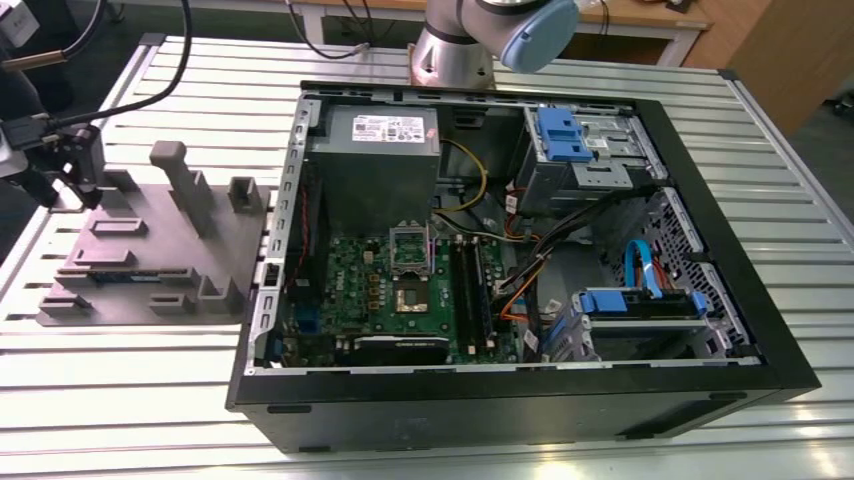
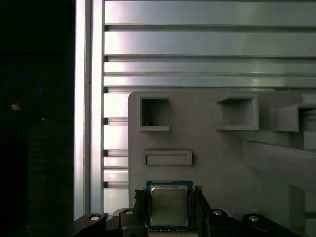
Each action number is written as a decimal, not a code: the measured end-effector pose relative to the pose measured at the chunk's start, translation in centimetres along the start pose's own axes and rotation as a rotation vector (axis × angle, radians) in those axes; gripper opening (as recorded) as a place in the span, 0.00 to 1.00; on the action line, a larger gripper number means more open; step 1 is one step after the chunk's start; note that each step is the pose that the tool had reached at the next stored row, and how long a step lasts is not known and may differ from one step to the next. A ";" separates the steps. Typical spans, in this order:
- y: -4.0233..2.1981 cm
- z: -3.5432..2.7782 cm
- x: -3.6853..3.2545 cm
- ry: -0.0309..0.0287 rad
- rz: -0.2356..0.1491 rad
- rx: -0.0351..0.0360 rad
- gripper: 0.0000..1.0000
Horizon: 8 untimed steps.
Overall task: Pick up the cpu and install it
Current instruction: 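Pick up the cpu and move it towards the insertion slot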
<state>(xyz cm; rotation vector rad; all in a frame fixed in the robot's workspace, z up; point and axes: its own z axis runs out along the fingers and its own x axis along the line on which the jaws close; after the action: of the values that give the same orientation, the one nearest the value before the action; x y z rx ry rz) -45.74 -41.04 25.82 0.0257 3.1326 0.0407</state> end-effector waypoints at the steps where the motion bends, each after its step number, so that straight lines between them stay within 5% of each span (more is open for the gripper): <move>1: 0.00 -0.02 0.00 0.0000 0.000 0.0000 0.47; 8: 0.01 -0.19 0.00 0.0001 0.000 0.0001 0.47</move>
<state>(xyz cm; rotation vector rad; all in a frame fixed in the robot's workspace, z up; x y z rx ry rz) -45.75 -41.03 26.01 0.0258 3.1326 0.0406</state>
